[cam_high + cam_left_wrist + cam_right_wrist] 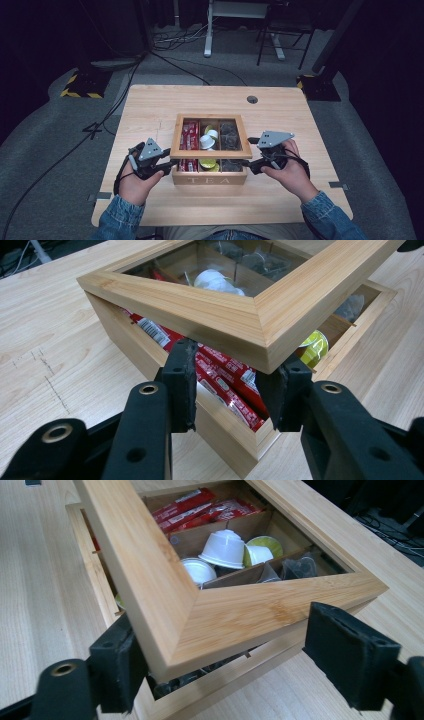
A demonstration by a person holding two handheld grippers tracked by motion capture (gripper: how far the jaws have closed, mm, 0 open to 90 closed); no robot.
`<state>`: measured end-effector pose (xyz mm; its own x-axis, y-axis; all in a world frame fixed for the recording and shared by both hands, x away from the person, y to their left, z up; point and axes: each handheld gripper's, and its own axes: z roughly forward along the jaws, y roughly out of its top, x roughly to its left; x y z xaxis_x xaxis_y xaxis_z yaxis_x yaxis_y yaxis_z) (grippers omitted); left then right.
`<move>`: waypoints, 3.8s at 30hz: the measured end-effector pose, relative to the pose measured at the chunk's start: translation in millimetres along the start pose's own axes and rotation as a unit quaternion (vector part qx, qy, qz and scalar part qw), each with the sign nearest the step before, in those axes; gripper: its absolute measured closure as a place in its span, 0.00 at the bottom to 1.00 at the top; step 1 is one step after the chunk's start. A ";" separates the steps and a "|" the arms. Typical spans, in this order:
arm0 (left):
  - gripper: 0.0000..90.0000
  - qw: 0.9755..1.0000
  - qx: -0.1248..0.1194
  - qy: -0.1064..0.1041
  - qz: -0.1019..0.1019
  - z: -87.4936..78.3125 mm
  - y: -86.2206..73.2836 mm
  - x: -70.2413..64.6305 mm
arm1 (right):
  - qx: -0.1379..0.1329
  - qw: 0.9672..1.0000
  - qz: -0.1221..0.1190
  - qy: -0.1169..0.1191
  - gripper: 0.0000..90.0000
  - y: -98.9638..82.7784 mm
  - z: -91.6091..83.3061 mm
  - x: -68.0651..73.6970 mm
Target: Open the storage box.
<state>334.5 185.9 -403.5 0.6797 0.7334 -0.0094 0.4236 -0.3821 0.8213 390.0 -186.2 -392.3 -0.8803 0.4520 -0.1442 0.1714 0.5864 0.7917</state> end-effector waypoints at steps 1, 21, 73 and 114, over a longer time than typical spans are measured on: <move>0.67 1.000 0.000 0.000 0.000 0.0 -0.1 0.0 | -0.001 1.000 0.001 0.000 0.24 -0.2 0.1 -0.7; 0.49 1.000 -0.023 0.015 -0.006 -9.6 -6.2 1.8 | -0.015 1.000 -0.022 0.003 0.30 12.1 -8.1 -7.3; 0.47 0.996 0.056 0.055 -0.050 9.8 -68.6 57.5 | -0.105 0.994 0.009 -0.032 0.59 100.2 -6.8 -93.5; 0.46 0.994 0.071 0.051 -0.059 39.0 -83.7 61.2 | -0.088 0.985 0.071 -0.132 0.42 132.7 43.4 -144.8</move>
<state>364.0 240.8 -495.1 0.5590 0.8283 -0.0383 0.5824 -0.3593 0.7291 559.5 -144.7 -292.1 -0.7038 0.6931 -0.1556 0.1840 0.3893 0.9025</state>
